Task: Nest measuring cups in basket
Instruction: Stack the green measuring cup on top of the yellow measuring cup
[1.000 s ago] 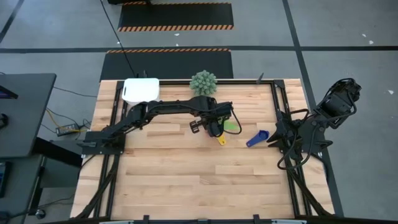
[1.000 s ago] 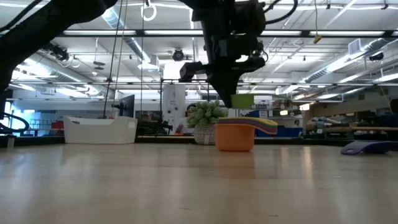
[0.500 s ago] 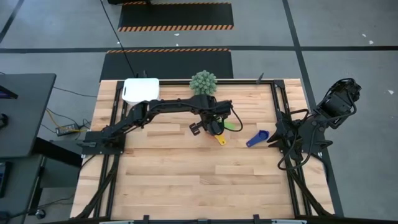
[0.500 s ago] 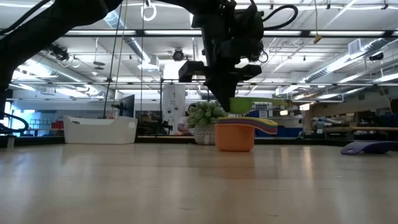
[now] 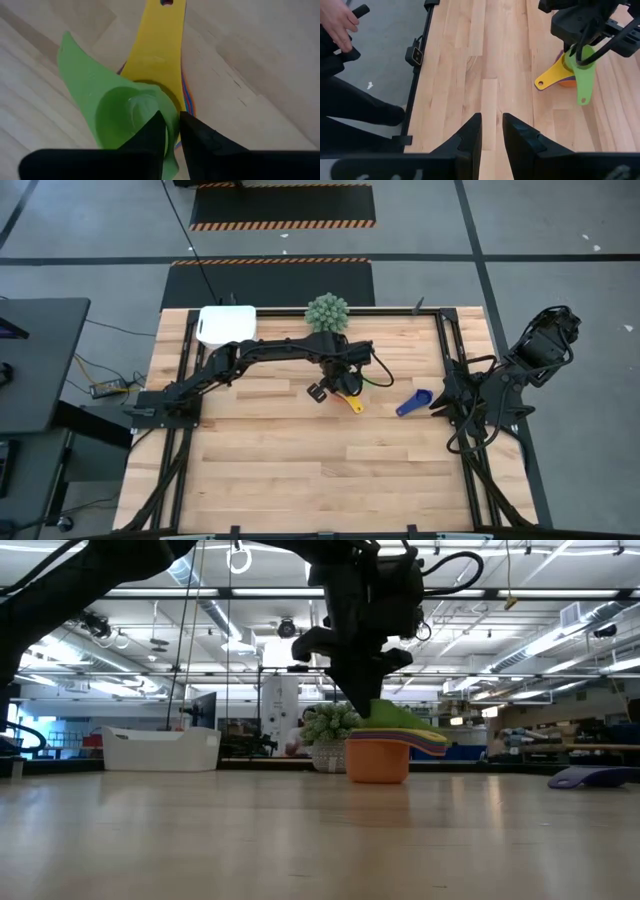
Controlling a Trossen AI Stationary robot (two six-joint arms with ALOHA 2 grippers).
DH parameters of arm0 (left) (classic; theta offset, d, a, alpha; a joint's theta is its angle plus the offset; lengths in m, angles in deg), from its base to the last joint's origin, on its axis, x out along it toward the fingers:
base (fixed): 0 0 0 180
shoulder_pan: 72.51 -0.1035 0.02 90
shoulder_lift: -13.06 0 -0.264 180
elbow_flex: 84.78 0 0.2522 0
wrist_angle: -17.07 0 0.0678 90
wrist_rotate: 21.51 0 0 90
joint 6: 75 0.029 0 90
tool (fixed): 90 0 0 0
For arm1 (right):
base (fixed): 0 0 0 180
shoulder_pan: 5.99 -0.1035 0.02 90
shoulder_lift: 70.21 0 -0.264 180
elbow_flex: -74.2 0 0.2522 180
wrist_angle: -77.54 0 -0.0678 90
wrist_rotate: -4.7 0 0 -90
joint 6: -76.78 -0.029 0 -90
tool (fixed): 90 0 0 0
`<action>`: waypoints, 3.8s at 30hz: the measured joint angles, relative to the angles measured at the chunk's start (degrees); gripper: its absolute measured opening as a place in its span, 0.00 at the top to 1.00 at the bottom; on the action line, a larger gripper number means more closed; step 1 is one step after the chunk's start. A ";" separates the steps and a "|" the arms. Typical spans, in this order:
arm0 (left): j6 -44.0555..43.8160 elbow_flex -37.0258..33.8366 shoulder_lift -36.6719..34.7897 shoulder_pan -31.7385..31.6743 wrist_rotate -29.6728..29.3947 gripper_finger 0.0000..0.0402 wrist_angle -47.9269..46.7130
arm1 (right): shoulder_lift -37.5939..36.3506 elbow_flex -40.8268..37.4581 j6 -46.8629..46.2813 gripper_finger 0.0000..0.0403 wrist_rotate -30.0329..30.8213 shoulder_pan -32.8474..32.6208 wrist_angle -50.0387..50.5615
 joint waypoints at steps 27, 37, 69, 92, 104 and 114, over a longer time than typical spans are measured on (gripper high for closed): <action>-12.71 0.00 0.00 -0.42 1.84 0.86 -0.39 | 0.00 0.00 -0.97 0.79 -1.55 0.00 0.03; -17.65 0.00 -0.07 0.45 1.82 0.74 0.56 | 0.00 0.00 -1.01 0.79 -1.55 0.01 0.34; -76.38 0.04 -0.55 16.08 1.62 1.00 -8.30 | -5.83 -17.14 4.03 0.99 5.04 15.83 10.35; -105.92 0.02 -5.18 27.10 -6.09 1.00 -13.15 | -8.06 -31.10 27.12 0.97 -19.84 34.92 0.17; -108.96 0.02 -5.18 29.44 -9.37 1.00 -12.85 | -3.81 -33.16 33.33 0.78 -20.23 35.01 -3.15; -112.12 0.02 -5.18 31.78 -27.07 1.00 -12.86 | 2.23 -33.20 26.50 0.69 -0.87 39.16 -16.10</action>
